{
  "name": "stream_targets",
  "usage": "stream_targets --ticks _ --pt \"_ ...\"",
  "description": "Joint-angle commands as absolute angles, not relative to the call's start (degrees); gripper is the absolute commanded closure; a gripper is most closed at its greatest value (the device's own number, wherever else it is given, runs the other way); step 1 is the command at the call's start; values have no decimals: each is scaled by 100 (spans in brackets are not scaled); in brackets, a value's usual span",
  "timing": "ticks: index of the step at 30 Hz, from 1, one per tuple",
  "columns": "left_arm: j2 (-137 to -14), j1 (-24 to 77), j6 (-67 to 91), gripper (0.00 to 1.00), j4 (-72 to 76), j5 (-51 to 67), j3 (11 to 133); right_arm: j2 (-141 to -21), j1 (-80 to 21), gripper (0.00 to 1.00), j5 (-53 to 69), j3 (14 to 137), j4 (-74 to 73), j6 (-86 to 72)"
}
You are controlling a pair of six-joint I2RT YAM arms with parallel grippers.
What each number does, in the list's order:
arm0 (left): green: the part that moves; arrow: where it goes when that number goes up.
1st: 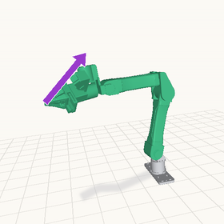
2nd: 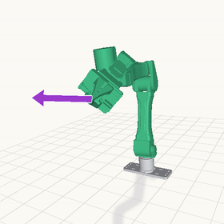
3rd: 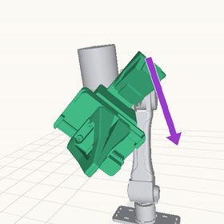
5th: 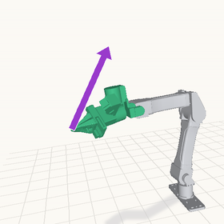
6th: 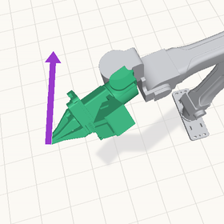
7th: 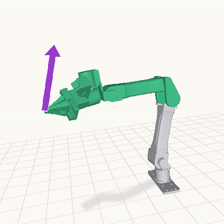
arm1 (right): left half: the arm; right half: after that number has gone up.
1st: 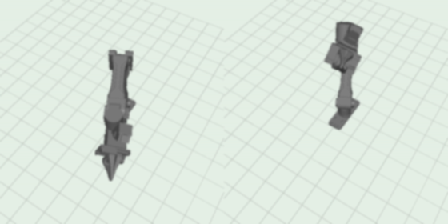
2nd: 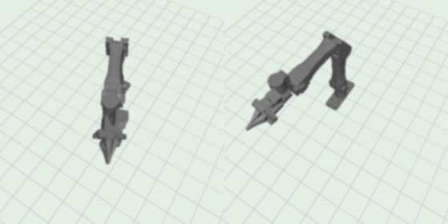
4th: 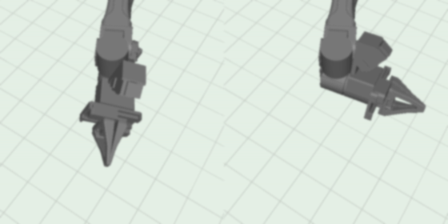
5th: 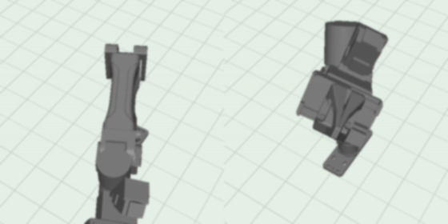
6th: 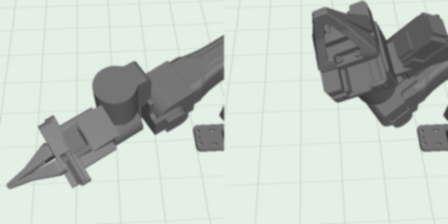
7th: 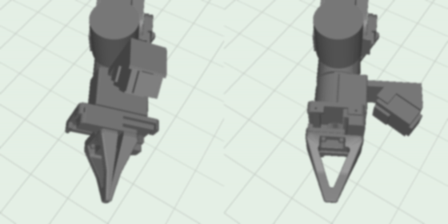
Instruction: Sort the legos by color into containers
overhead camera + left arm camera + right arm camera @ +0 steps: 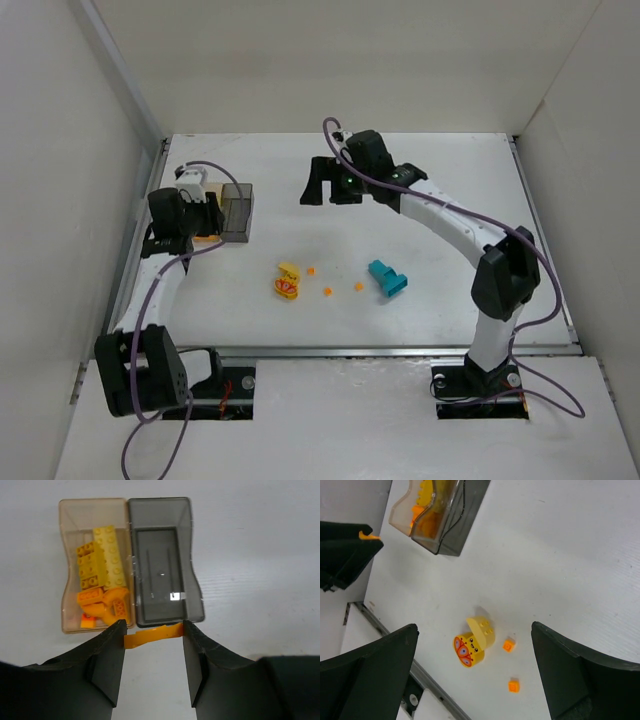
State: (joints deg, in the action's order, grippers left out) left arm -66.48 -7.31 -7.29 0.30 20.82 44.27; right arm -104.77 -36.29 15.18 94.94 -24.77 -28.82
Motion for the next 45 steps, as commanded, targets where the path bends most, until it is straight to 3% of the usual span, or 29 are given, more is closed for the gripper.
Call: stream_targets --ticks 1,4,9,13,15,16,19,20,22,29,34,40,42,45 --pt "-6915 -817 -18 94 773 1091 4676 -10853 -3560 0 1353 9992 -2637 -2575" --pt "-7591 -870 -95 93 983 389 4728 -11361 -3333 0 1703 10438 -2689 -2462" --pt "-8076 -870 -176 90 1098 387 4869 -11741 -3138 0 1880 10845 -2856 -2347" --pt "-8305 -870 -229 80 1204 325 4931 -11936 -3007 0 1942 11082 -2979 -2347" --pt "-8376 -870 -281 69 1266 237 4983 -11936 -3006 0 1942 11083 -2979 -2347" --pt "-8428 -870 -281 51 1266 185 4983 -11936 -3006 0 1942 11083 -2979 -2277" --pt "-8429 -870 -536 28 1266 490 5088 -11936 -3006 0 1890 11145 -3050 -2215" --pt "-8429 -870 -536 12 1266 579 5089 -11936 -3006 0 1759 11145 -3119 -2215" --pt "-8429 -870 -641 1 1187 642 5246 -11796 -3006 0 1583 11084 -3208 -2075" --pt "-8016 -510 -1309 0 914 563 5537 -11321 -3445 0 423 10409 -3831 -1600" --pt "-7359 -510 -749 0 1230 -175 5037 -10873 -3726 27 439 9283 -3657 -1521" --pt "-6444 -510 -800 0 1090 61 4167 -10494 -4253 59 -25 8324 -3612 -1686" --pt "-6083 -510 -660 0 976 62 3922 -10424 -4254 65 -149 8026 -3682 -1880" --pt "-5697 -510 -405 0 923 132 3814 -10310 -4254 63 -316 7735 -3735 -2188"
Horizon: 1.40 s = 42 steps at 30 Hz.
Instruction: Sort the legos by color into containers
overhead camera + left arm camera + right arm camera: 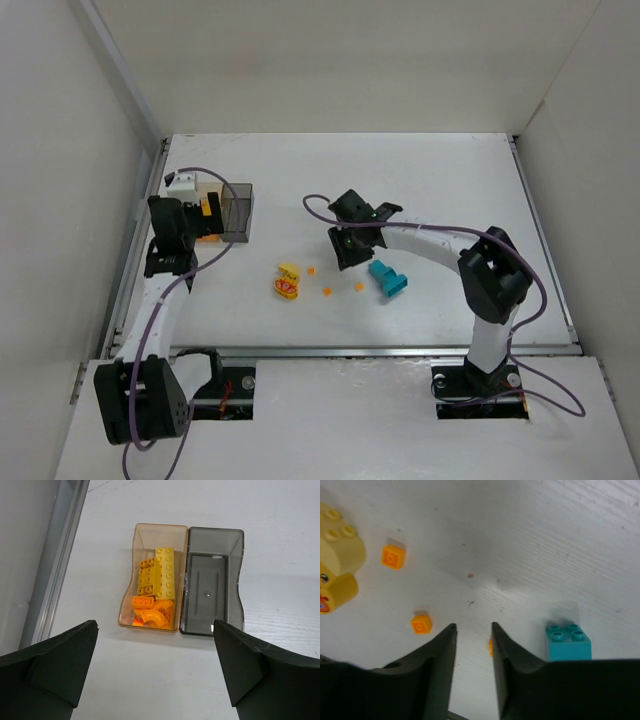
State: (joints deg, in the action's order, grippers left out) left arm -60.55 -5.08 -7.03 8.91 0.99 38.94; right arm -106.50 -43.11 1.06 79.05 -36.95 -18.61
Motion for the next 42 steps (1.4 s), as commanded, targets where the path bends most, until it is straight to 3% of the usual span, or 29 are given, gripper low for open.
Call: stream_targets --ticks 1,4,9,21,25,29,34,42 --pt "-5617 -571 -343 0 836 245 3754 -10240 -4254 56 -316 7543 -3735 -2188" --pt "-5371 -623 -343 0 704 588 3753 -10099 -4376 50 -465 7305 -3735 -2312" --pt "-5238 -686 -448 0 19 1325 3999 -10046 -4570 50 -598 6882 -3683 -2417" --pt "-4958 -686 -703 0 -123 932 3999 -10283 -4623 51 -711 6750 -3340 -2470" --pt "-4905 -686 -703 0 -123 932 3947 -10336 -4676 59 -773 6750 -3340 -2470" --pt "-4904 -686 -703 0 -123 984 3946 -10336 -4676 82 -773 6750 -3288 -2417" --pt "-4904 -686 -1089 0 -271 1596 3946 -10178 -4676 99 -650 6750 -3173 -2417" --pt "-4904 -633 -3592 0 -1493 4349 4385 -9589 -4676 100 498 7978 -3112 -1759"
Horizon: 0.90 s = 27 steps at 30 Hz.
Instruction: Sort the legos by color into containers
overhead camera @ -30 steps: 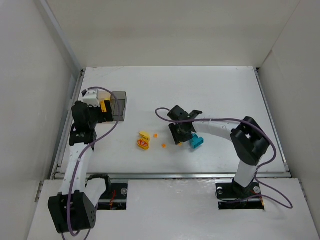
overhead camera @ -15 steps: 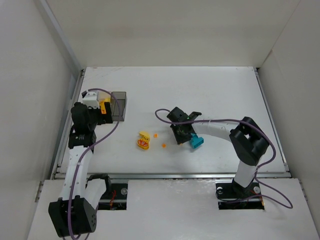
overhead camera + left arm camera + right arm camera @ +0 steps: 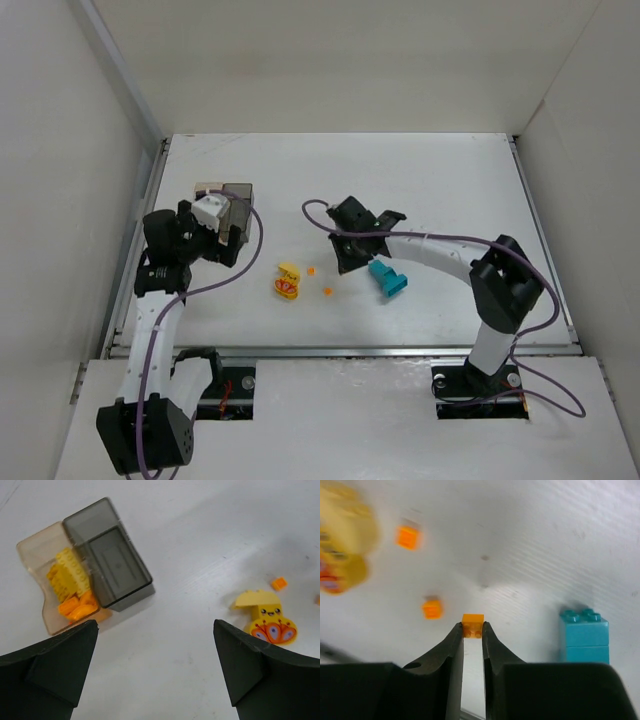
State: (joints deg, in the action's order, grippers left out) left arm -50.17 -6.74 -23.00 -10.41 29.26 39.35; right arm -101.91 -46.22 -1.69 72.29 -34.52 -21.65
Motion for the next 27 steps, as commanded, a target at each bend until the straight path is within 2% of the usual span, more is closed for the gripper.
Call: stream_targets --ticks 1,3,4,5,7,11,16,18,20,27 --pt "-4904 -581 -3830 0 -1720 4507 4595 -9589 -4676 100 745 8416 -3111 -1645" --pt "-4904 -580 -4507 6 -1906 4938 4833 -9589 -4676 100 1350 8892 -2980 -1389" --pt "-4957 -528 -4665 14 -1977 5061 5052 -9685 -4676 100 1997 9147 -2884 -1389" --pt "-4957 -527 -4789 17 -1978 5193 5141 -9868 -4676 100 2334 9637 -2831 -1389" --pt "-4896 -475 -5306 17 -2030 5658 5264 -10071 -4676 100 3290 10062 -2577 -1389" --pt "-4720 -422 -6229 14 -2197 6292 5317 -10353 -4676 100 4093 10599 -1849 -1757" --pt "-4649 -422 -6539 17 -2197 6696 5317 -10625 -4676 100 4614 10968 -1327 -2188" --pt "-4649 -422 -6461 27 -1928 6907 5317 -10740 -4676 100 4780 11038 -1327 -2188" --pt "-4649 -422 -5882 33 -1558 6978 5317 -10872 -4676 100 4860 11100 -1327 -2293" --pt "-4597 -422 -5827 36 -1274 7365 5265 -11047 -4676 100 5000 11153 -1160 -2479"
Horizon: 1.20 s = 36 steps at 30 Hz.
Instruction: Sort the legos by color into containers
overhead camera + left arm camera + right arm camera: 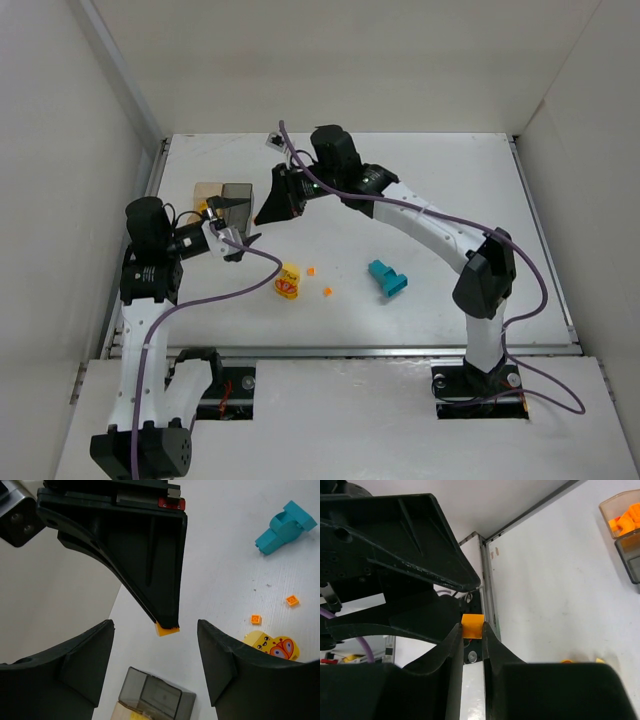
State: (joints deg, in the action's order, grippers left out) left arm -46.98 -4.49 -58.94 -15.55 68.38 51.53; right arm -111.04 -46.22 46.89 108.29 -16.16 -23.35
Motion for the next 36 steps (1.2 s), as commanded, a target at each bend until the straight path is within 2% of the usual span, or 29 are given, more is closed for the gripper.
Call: stream_targets --ticks 1,5,12,18,19,23,24,25,29,32,33,36 --pt "-4597 -422 -5905 37 -1327 7365 5265 -11048 -4676 100 5053 11153 -1160 -2479" --pt "-4597 -422 -5958 47 -1380 7365 5212 -11101 -4728 100 5054 11206 -1107 -2592" --pt "-4597 -422 -6152 51 -1512 7313 5159 -11101 -4729 100 5159 11206 -1055 -2593" --pt "-4597 -422 -6012 68 -1362 7313 5106 -11206 -4729 100 5159 11259 -1055 -2646" --pt "-4597 -422 -6012 75 -1362 7313 5106 -11206 -4729 100 5211 11259 -1055 -2646" --pt "-4597 -422 -6012 88 -1362 7313 5106 -11206 -4729 100 5212 11259 -1055 -2698" --pt "-4597 -422 -5951 97 -1362 7313 5106 -11206 -4729 100 5212 11259 -1055 -2698" --pt "-4597 -422 -5881 100 -1310 7313 5106 -11206 -4729 100 5212 11259 -1055 -2698" --pt "-4544 -422 -5748 100 -1239 7313 5106 -11206 -4729 95 5212 11259 -1055 -2698" --pt "-4544 -422 -5687 100 -1187 7313 5054 -11206 -4729 73 5212 11259 -1055 -2698" --pt "-4544 -422 -5687 100 -1187 7313 5054 -11206 -4729 58 5212 11259 -1055 -2698" --pt "-4491 -422 -5687 100 -1187 7190 5054 -11206 -4729 28 5212 11259 -1055 -2698"
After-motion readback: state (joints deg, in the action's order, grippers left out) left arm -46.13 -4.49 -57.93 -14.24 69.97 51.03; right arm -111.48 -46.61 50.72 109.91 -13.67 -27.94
